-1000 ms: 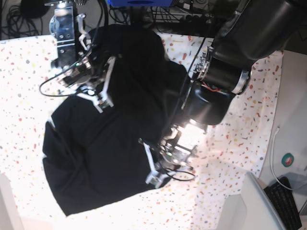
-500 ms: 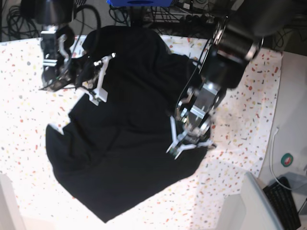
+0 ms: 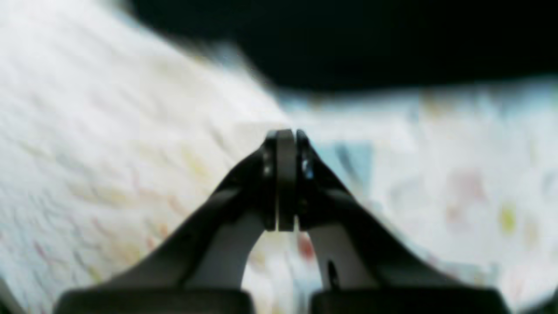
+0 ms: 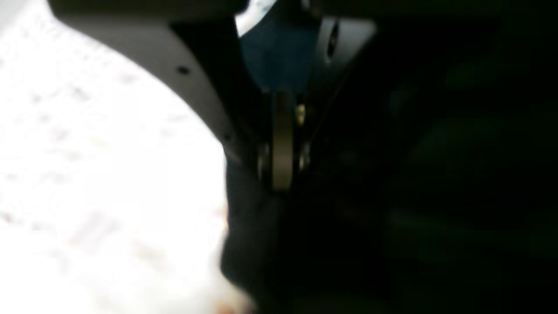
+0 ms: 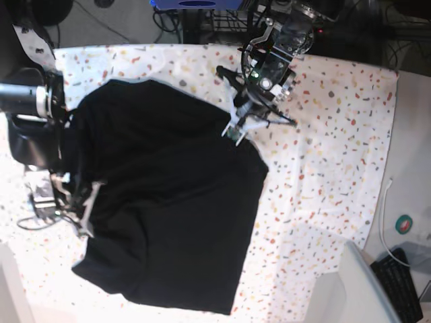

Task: Layout the t-shirt on the table in an organized manner, then fold the t-shirt properly
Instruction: 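Grasp the shirt edges with both grippers and pull them apart to flatten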

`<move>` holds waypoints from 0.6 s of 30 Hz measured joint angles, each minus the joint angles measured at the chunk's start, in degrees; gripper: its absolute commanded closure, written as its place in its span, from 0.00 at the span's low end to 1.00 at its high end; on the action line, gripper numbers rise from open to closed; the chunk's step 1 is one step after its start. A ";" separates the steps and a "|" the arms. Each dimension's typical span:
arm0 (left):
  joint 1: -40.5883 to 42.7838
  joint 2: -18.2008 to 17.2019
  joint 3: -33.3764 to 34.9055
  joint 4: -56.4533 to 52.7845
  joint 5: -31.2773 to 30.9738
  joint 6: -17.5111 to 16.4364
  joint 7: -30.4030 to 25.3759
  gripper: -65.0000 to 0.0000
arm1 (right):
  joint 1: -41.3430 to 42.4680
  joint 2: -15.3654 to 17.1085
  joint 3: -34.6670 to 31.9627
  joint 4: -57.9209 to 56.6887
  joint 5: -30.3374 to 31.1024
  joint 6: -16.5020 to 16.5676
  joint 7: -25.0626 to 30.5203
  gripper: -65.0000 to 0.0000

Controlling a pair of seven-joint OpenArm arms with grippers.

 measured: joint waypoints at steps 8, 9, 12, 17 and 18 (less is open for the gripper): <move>-5.14 9.97 4.79 1.22 -2.38 -0.07 3.63 1.00 | 9.35 -1.11 -5.62 2.89 -4.83 -2.05 -1.57 1.00; -2.67 9.55 4.07 2.91 -1.31 0.42 3.63 1.00 | 6.54 -1.25 -5.29 6.64 -5.25 -2.05 -5.60 1.00; -2.56 6.51 1.07 3.63 -1.14 0.63 3.15 1.00 | -1.16 -1.55 -2.32 13.66 -3.78 -0.74 -4.92 1.00; -10.03 7.23 -1.07 1.73 -0.46 1.90 1.46 1.00 | 1.97 -1.68 -2.60 17.55 -3.23 -0.39 -1.62 1.00; -10.05 7.56 -0.79 0.74 -2.25 1.25 1.51 1.00 | 2.60 -0.98 -2.51 18.18 -3.32 -0.52 -1.92 1.00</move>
